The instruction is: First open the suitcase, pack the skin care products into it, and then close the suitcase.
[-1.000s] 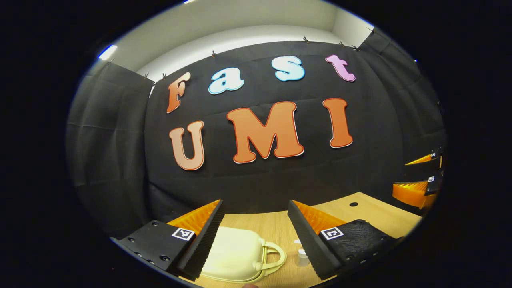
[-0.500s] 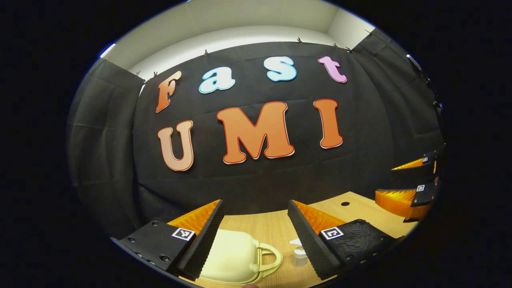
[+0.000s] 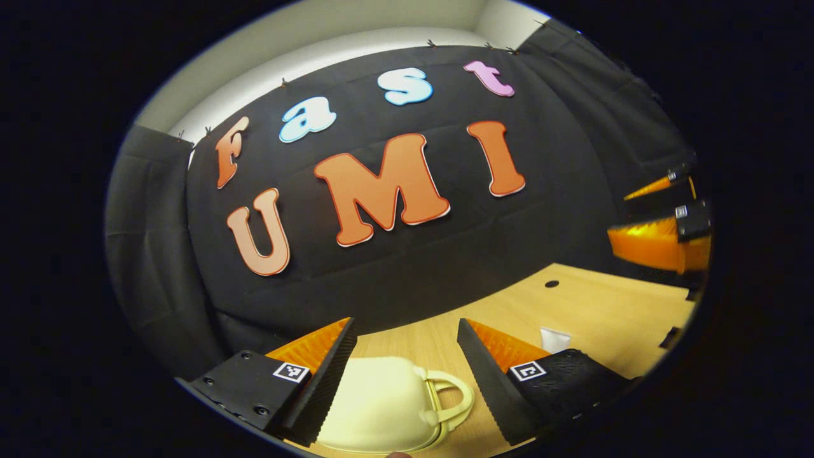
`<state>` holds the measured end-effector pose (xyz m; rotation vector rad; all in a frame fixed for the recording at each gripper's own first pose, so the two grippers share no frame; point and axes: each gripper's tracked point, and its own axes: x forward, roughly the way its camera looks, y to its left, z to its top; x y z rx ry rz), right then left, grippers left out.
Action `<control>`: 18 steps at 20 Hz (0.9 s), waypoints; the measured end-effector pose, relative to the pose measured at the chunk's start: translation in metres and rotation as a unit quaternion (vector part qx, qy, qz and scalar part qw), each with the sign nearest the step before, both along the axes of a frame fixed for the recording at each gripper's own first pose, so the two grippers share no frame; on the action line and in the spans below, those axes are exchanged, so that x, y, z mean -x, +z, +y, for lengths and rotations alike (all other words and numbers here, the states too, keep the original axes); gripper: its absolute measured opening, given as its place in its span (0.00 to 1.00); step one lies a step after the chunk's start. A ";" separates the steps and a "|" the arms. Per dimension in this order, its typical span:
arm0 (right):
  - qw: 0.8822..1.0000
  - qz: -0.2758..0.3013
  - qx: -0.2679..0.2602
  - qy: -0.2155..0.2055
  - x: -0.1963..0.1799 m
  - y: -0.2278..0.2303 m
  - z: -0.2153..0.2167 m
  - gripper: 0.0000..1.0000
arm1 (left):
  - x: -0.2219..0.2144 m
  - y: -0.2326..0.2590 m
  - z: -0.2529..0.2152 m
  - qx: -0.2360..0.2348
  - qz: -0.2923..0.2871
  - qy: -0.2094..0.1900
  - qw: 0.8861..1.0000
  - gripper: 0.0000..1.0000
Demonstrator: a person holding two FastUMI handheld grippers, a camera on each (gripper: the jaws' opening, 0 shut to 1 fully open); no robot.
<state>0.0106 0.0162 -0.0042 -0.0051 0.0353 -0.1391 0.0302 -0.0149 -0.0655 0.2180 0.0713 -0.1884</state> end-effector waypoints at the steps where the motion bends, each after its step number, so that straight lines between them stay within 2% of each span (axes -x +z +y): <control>1: 1.000 0.002 0.001 -0.007 0.000 -0.001 -0.004 0.95 | -0.002 -0.008 -0.001 -0.017 0.003 -0.002 1.000 0.98; 4: 1.000 0.001 0.001 -0.031 -0.001 0.001 -0.019 0.96 | -0.007 -0.035 -0.010 -0.074 0.010 -0.018 0.997 0.98; 7: 0.998 0.002 0.005 -0.058 0.000 0.001 -0.038 0.95 | -0.010 -0.069 -0.026 -0.134 0.023 -0.056 0.989 0.98; 10: 0.996 0.004 0.008 -0.083 0.006 0.000 -0.058 0.95 | -0.009 -0.112 -0.034 -0.198 0.045 -0.084 0.976 0.98; 13: 0.994 0.008 0.014 -0.108 0.011 -0.003 -0.076 0.95 | -0.008 -0.144 -0.039 -0.240 0.067 -0.108 0.962 0.97; 18: 0.991 0.014 0.020 -0.129 0.014 -0.007 -0.090 0.96 | -0.006 -0.173 -0.036 -0.303 0.074 -0.120 0.943 0.97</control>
